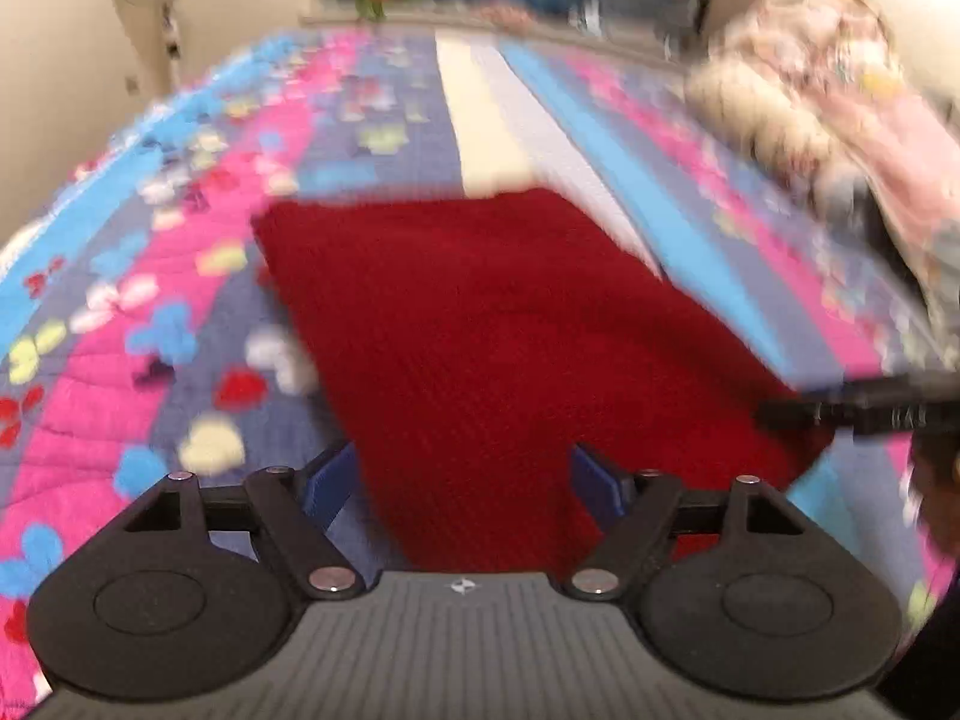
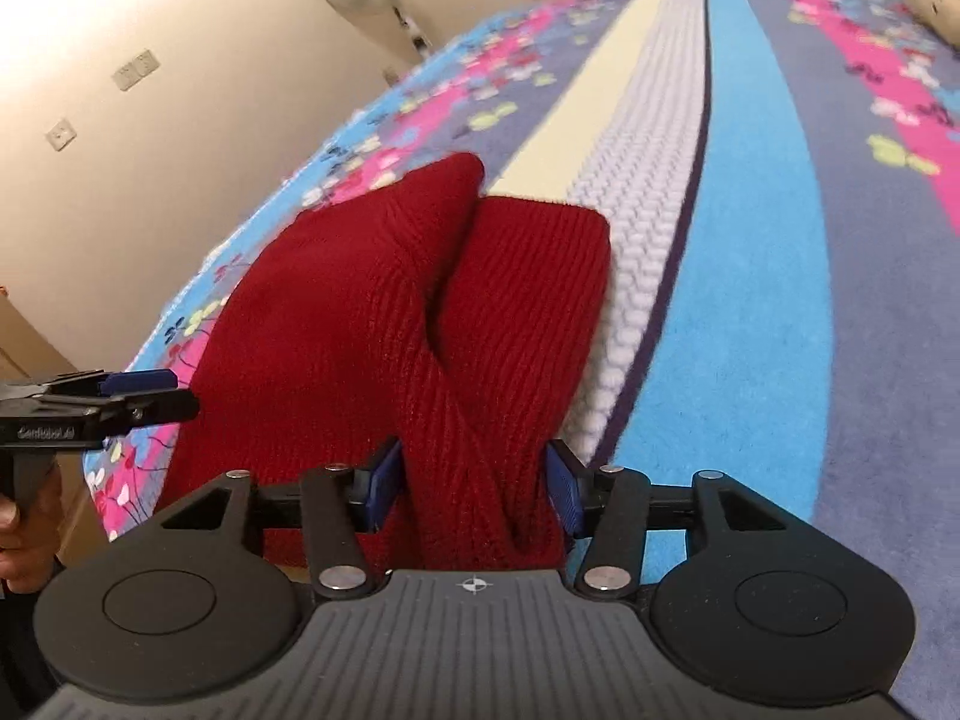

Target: Fold small clothes

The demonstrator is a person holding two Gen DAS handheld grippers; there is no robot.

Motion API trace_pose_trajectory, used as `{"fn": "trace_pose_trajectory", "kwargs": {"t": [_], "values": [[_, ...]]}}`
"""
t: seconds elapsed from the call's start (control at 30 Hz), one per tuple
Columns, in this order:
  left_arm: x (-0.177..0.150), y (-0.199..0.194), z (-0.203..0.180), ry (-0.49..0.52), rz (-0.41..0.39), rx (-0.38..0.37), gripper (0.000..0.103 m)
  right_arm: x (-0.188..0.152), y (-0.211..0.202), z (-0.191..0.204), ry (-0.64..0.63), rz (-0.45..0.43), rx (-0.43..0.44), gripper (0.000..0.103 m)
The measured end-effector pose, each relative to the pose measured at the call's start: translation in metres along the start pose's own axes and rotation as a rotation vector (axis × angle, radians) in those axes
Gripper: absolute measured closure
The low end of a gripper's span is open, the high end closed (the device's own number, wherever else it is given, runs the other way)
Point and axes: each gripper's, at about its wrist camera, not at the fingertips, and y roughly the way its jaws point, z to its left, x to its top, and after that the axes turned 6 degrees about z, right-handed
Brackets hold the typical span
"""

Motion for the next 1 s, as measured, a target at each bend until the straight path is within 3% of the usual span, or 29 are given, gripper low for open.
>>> {"fn": "trace_pose_trajectory", "kwargs": {"t": [0.03, 0.1, 0.2, 0.27, 0.33, 0.4, 0.47, 0.5, 0.57, 0.63, 0.7, 0.77, 0.83, 1.0], "values": [[-0.004, 0.010, -0.001, 0.005, 0.052, 0.018, 0.018, -0.004, 0.007, -0.001, -0.023, 0.034, -0.037, 0.050], [-0.008, 0.002, -0.003, -0.015, 0.044, 0.027, 0.019, -0.010, 0.011, -0.007, -0.008, 0.068, -0.051, 0.049], [-0.012, -0.038, -0.011, -0.001, -0.096, 0.055, 0.015, -0.010, -0.014, 0.000, 0.026, 0.017, -0.068, 0.049], [-0.018, -0.060, -0.017, -0.030, -0.178, 0.084, 0.000, -0.011, -0.037, 0.012, -0.017, -0.053, -0.128, 0.048], [-0.027, -0.084, -0.028, -0.065, -0.258, 0.095, 0.000, -0.013, -0.059, 0.023, -0.041, -0.110, -0.206, 0.046], [-0.034, -0.101, -0.042, -0.072, -0.325, 0.119, 0.000, -0.019, -0.080, 0.032, -0.037, -0.171, -0.250, 0.034], [-0.049, -0.115, -0.058, -0.083, -0.402, 0.161, 0.000, -0.026, -0.102, 0.042, -0.048, -0.233, -0.277, 0.015], [-0.053, -0.120, -0.068, -0.088, -0.423, 0.168, 0.000, -0.031, -0.112, 0.048, -0.064, -0.267, -0.290, 0.011], [-0.057, -0.126, -0.079, -0.124, -0.431, 0.176, 0.000, -0.044, -0.128, 0.059, -0.104, -0.318, -0.320, 0.003], [-0.066, -0.130, -0.088, -0.166, -0.434, 0.168, 0.000, -0.057, -0.136, 0.068, -0.137, -0.352, -0.341, 0.002], [-0.074, -0.127, -0.097, -0.181, -0.436, 0.207, 0.000, -0.068, -0.133, 0.072, -0.127, -0.366, -0.350, 0.001], [-0.083, -0.118, -0.106, -0.178, -0.417, 0.228, 0.000, -0.077, -0.119, 0.067, -0.082, -0.321, -0.337, 0.001], [-0.084, -0.104, -0.108, -0.172, -0.340, 0.222, 0.000, -0.077, -0.106, 0.065, -0.085, -0.259, -0.347, 0.002], [-0.077, -0.079, -0.108, -0.166, -0.289, 0.317, 0.000, -0.073, -0.087, 0.069, -0.157, -0.255, -0.383, 0.002]]}}
